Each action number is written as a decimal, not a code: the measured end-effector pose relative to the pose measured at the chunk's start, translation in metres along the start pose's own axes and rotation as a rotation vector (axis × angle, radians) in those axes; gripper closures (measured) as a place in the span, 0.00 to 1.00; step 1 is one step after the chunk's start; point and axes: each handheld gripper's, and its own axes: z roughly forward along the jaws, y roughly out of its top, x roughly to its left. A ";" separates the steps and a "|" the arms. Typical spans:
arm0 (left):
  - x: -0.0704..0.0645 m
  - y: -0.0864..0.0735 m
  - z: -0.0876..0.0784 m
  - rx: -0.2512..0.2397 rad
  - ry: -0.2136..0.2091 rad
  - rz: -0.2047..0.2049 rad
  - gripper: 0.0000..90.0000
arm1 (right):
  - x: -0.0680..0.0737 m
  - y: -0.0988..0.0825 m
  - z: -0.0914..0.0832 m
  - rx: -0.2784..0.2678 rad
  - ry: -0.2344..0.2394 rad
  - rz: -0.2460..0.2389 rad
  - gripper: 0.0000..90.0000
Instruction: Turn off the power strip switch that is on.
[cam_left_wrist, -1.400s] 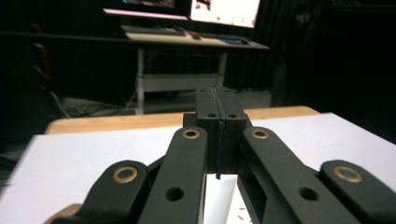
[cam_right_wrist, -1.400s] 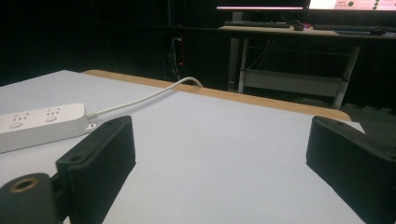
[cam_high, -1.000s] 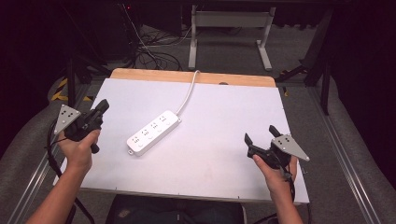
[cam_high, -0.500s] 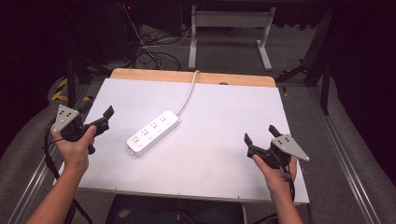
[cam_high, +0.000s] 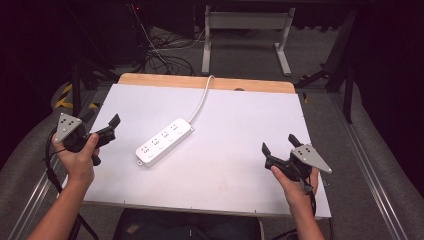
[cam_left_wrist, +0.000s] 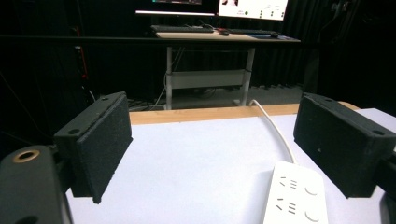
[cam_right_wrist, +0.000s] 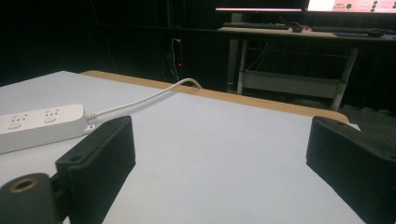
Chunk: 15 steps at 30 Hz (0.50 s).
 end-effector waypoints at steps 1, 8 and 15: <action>0.000 0.000 0.000 0.001 -0.001 0.001 0.13 | 0.000 0.000 0.000 -0.004 0.001 -0.002 0.09; 0.000 -0.002 -0.004 0.003 -0.003 -0.003 0.08 | 0.002 0.002 -0.001 -0.003 -0.003 0.001 0.08; 0.002 -0.002 -0.008 0.003 -0.010 -0.013 0.07 | 0.004 0.003 0.000 -0.001 -0.006 -0.008 0.08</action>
